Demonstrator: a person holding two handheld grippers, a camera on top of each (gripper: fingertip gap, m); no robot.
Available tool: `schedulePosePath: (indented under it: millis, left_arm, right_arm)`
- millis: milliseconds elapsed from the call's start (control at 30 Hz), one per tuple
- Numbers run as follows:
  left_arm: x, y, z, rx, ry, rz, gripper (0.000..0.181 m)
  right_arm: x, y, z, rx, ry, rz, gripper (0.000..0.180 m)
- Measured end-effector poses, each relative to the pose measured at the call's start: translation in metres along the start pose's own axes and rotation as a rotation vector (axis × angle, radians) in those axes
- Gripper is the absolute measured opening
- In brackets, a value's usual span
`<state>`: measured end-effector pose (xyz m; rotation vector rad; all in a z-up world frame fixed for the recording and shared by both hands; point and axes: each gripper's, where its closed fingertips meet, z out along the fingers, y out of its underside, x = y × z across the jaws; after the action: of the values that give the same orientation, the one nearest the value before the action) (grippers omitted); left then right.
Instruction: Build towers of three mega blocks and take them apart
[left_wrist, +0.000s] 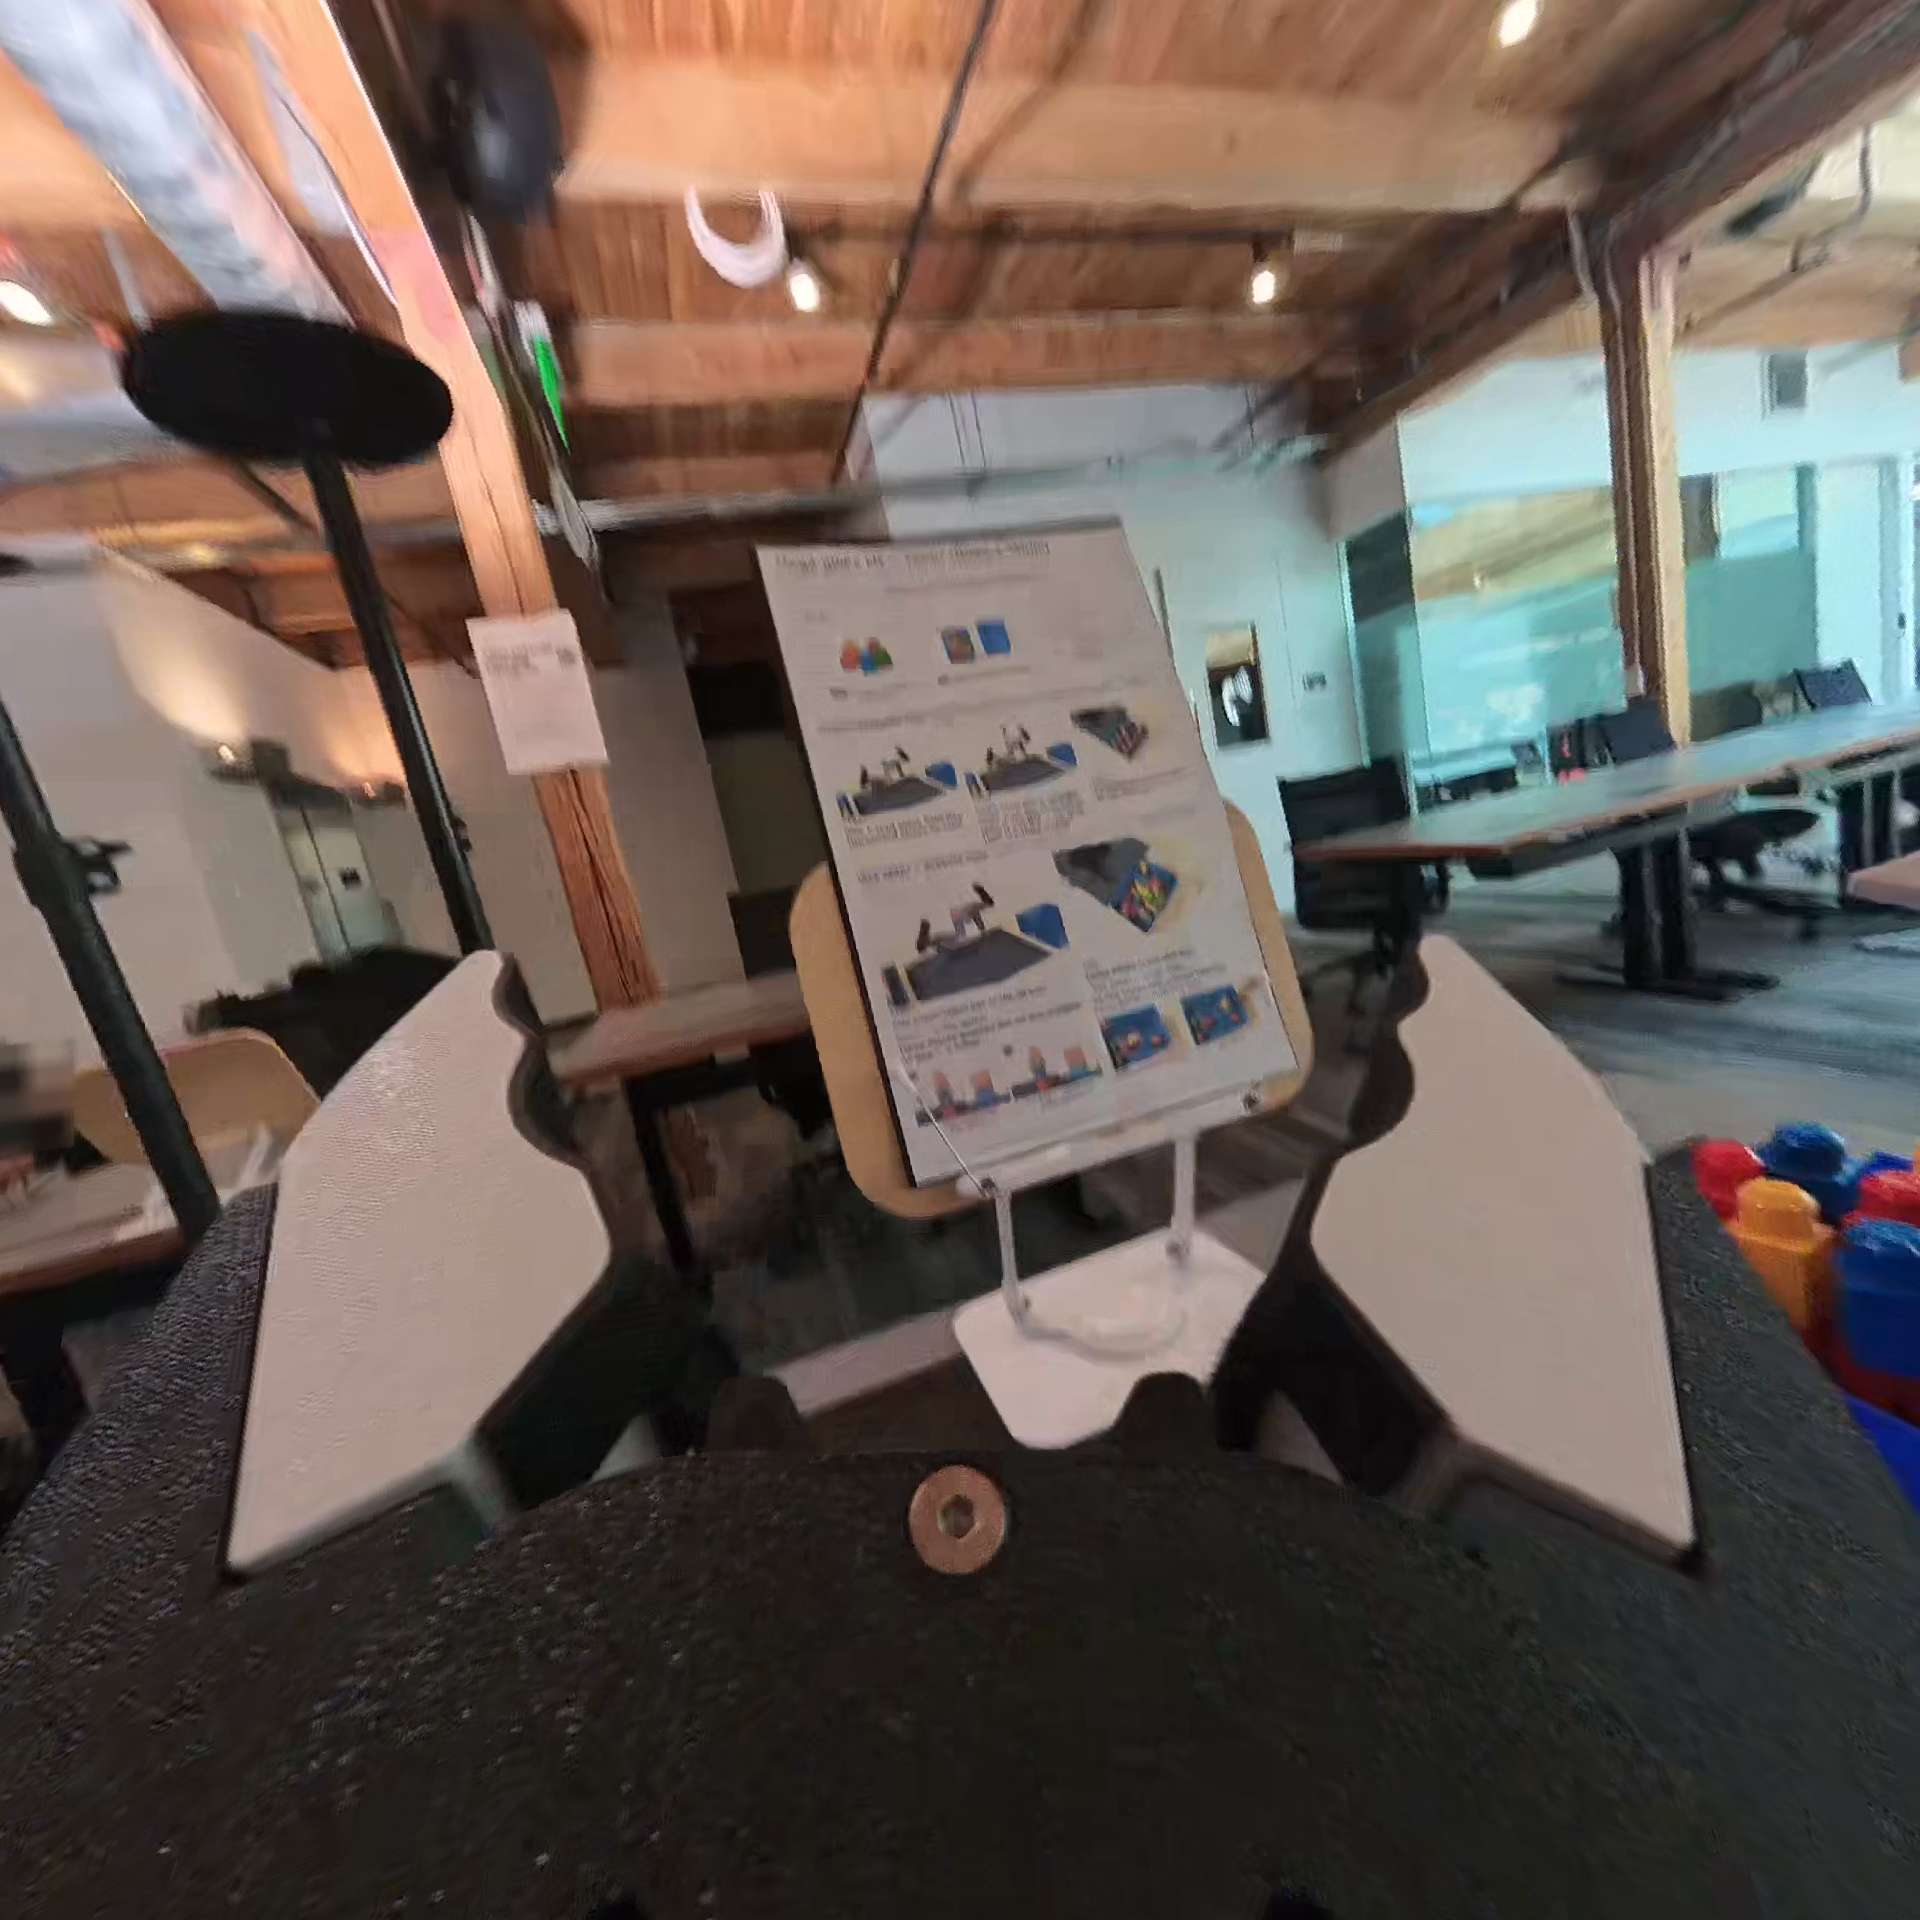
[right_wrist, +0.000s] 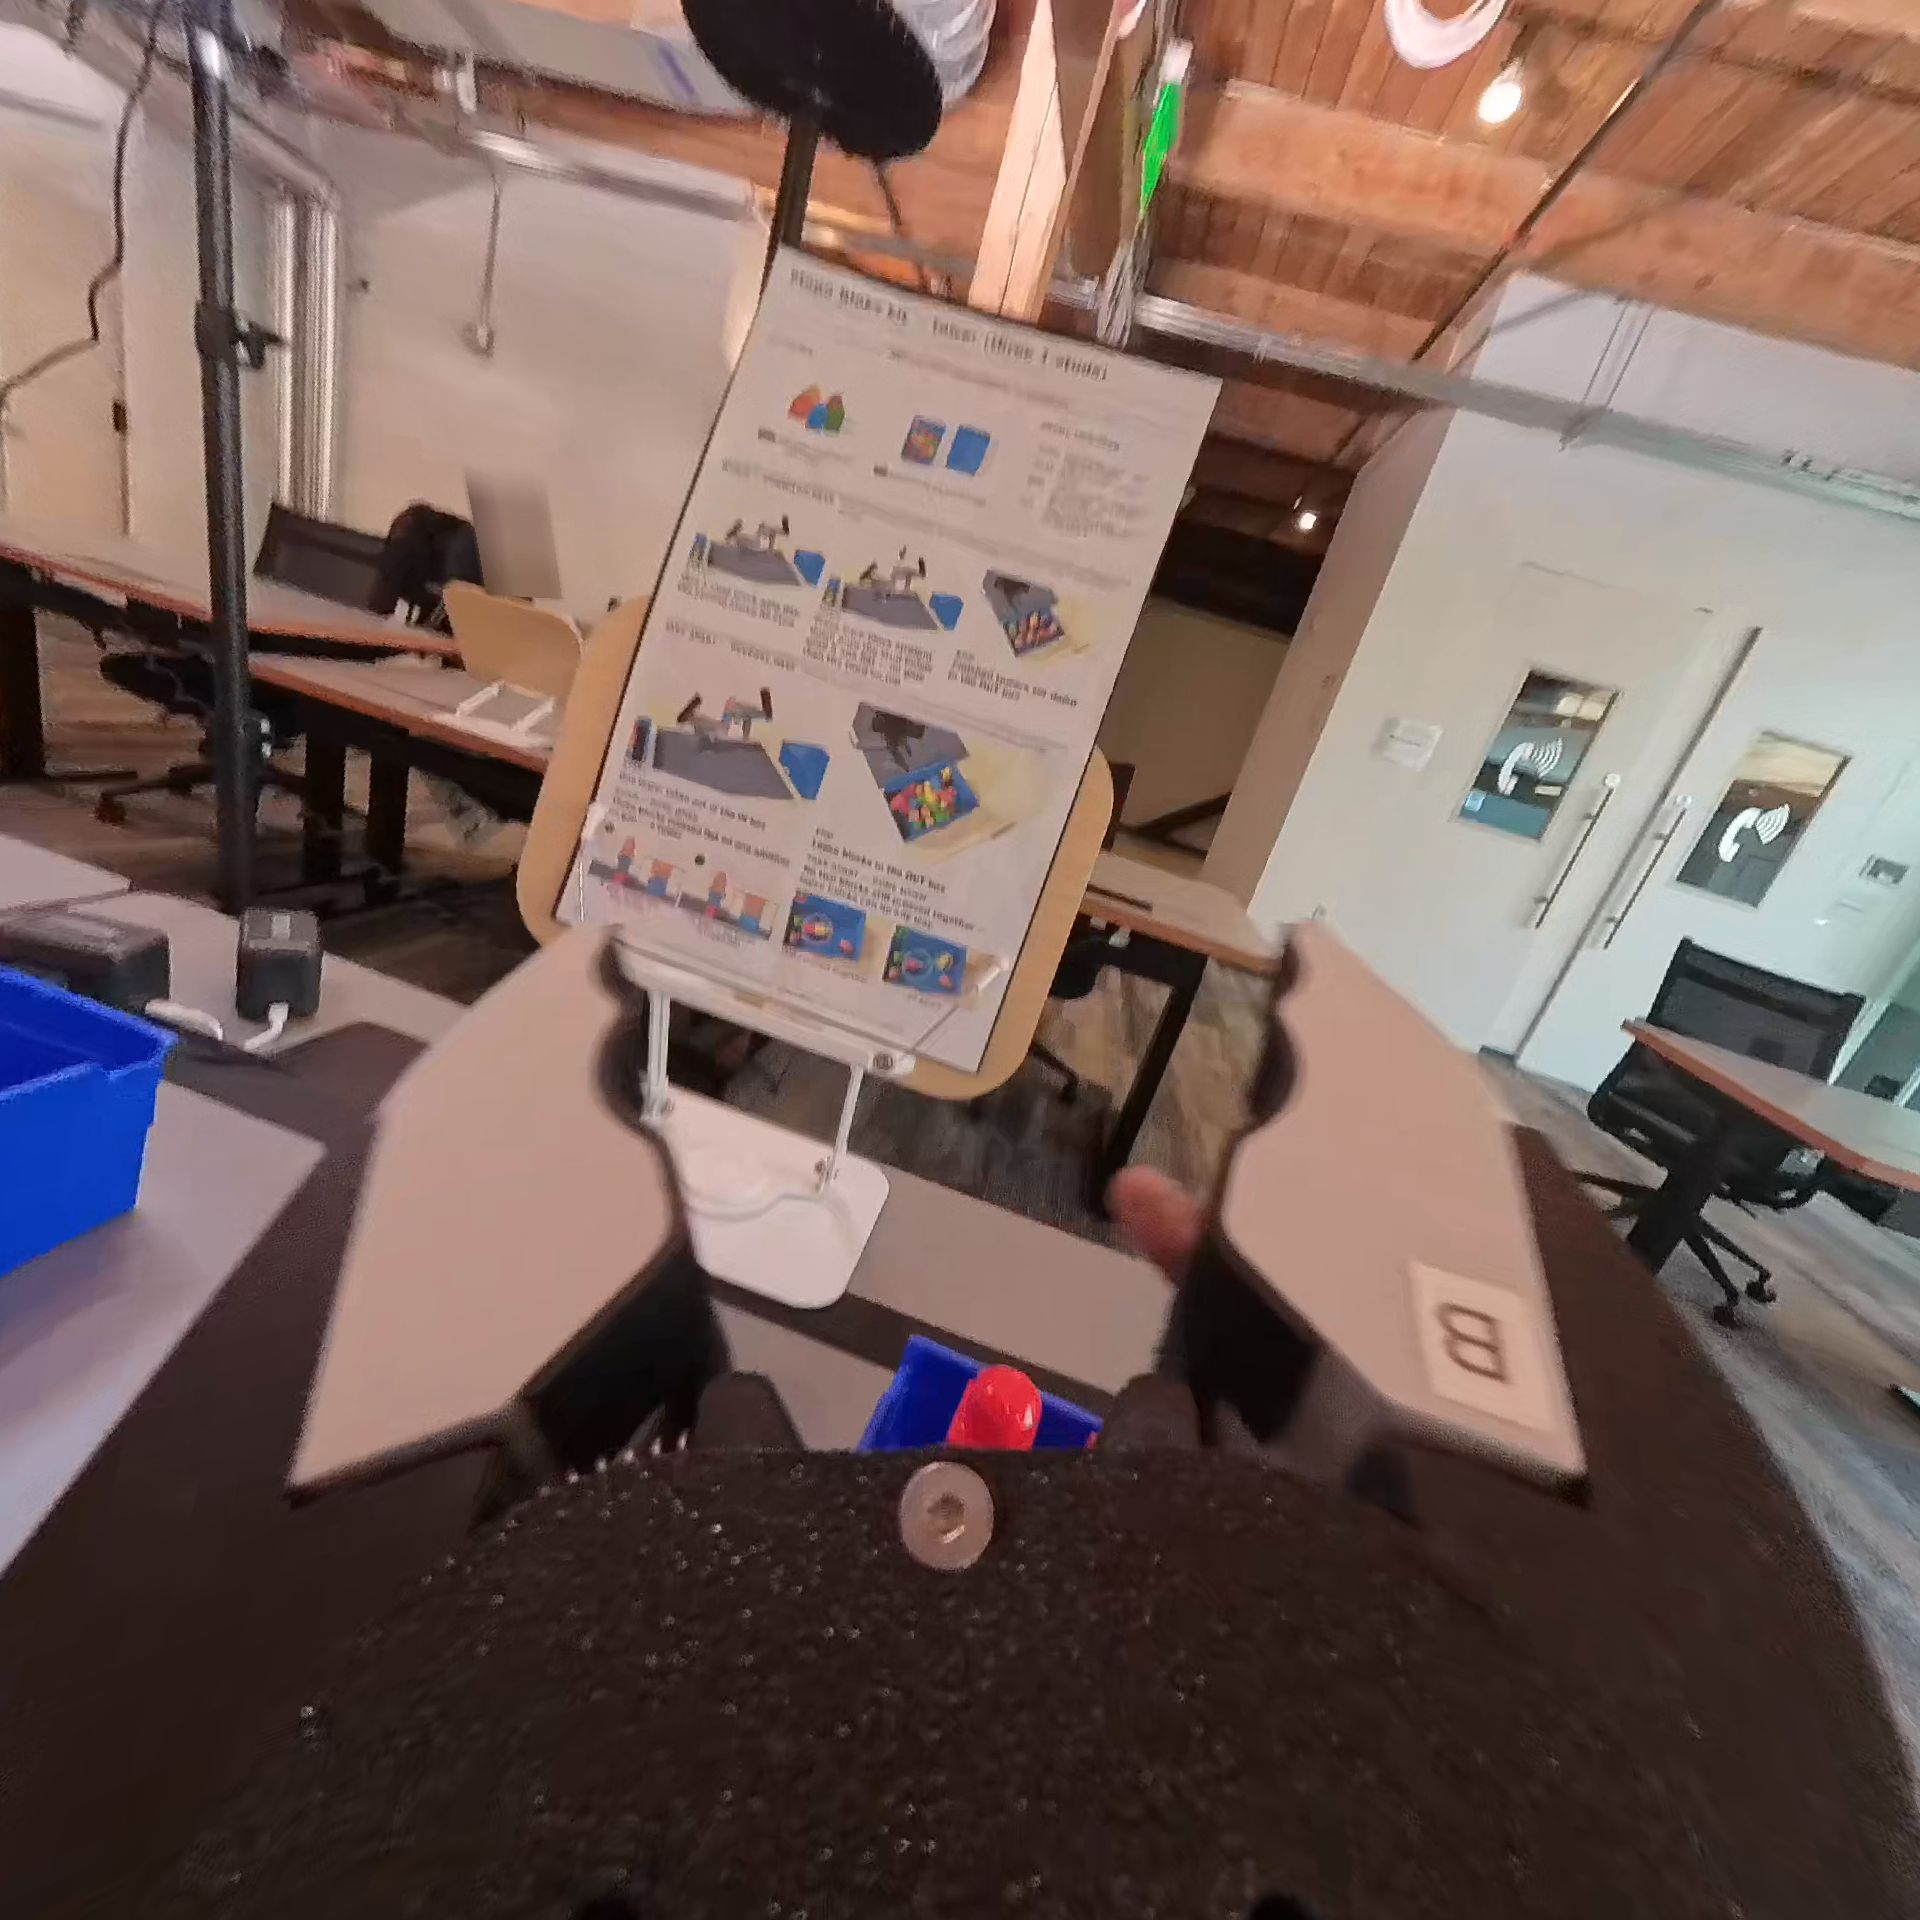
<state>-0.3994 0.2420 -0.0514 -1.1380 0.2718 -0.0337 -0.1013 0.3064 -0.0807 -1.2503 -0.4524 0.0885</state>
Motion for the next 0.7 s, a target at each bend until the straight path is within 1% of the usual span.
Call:
schedulePosePath:
  millis: [33, 67, 100, 133, 167, 200, 233, 300, 367, 433, 467, 500, 533, 600, 633, 667, 700]
  left_arm:
    - [0.0, 0.004, -0.001, -0.058, 0.008, -0.009, 0.146]
    - [-0.001, 0.003, -0.003, -0.062, 0.01, 0.01, 0.146]
    - [-0.002, 0.0, -0.005, -0.044, 0.008, 0.037, 0.146]
    - [-0.003, -0.002, -0.009, -0.034, 0.001, 0.068, 0.129]
    - [-0.006, -0.004, -0.015, -0.028, -0.013, 0.104, 0.077]
    - [-0.008, -0.008, -0.021, -0.004, -0.026, 0.132, 0.005]
    - [-0.015, -0.011, -0.024, 0.006, -0.066, 0.105, 0.0]
    - [-0.012, 0.004, -0.024, -0.129, -0.006, 0.087, 0.0]
    - [-0.01, 0.028, -0.025, -0.289, 0.045, 0.097, 0.001]
    - [-0.023, 0.044, -0.026, -0.369, -0.011, 0.121, 0.003]
    - [-0.027, 0.05, -0.025, -0.39, -0.034, 0.13, 0.008]
    - [-0.027, 0.058, -0.025, -0.425, -0.024, 0.123, 0.018]
    - [-0.025, 0.066, -0.025, -0.469, -0.003, 0.096, 0.035]
    - [-0.013, 0.08, -0.025, -0.553, 0.083, 0.032, 0.081]
    - [-0.007, 0.087, -0.025, -0.584, 0.124, 0.014, 0.096]
    - [-0.003, 0.091, -0.024, -0.595, 0.144, 0.007, 0.102]
    - [-0.003, 0.092, -0.022, -0.59, 0.147, 0.003, 0.104]
  right_arm:
    - [0.002, 0.006, 0.0, -0.032, -0.011, -0.007, 0.132]
    - [0.005, 0.01, 0.0, -0.048, -0.011, -0.02, 0.137]
    - [0.009, 0.013, -0.001, -0.051, -0.003, -0.033, 0.131]
    - [0.012, 0.017, -0.002, -0.061, -0.002, -0.035, 0.115]
    - [0.012, 0.022, -0.004, -0.093, -0.011, -0.024, 0.076]
    - [0.013, 0.027, -0.006, -0.128, -0.022, 0.0, 0.019]
    - [0.013, 0.029, -0.007, -0.153, -0.03, 0.048, 0.0]
    - [0.008, 0.036, -0.007, -0.227, -0.08, 0.159, 0.0]
    - [0.007, 0.04, -0.006, -0.243, -0.095, 0.186, 0.0]
    - [0.007, 0.053, -0.007, -0.314, -0.107, 0.16, 0.0]
    - [0.005, 0.063, -0.009, -0.366, -0.125, 0.136, 0.0]
    - [0.006, 0.073, -0.011, -0.42, -0.129, 0.111, 0.008]
    - [0.008, 0.082, -0.012, -0.467, -0.121, 0.088, 0.016]
    - [0.011, 0.096, -0.013, -0.528, -0.118, 0.065, 0.031]
    - [0.009, 0.103, -0.014, -0.558, -0.136, 0.077, 0.036]
    - [0.004, 0.109, -0.014, -0.59, -0.169, 0.1, 0.041]
    - [-0.005, 0.117, -0.016, -0.635, -0.22, 0.128, 0.048]
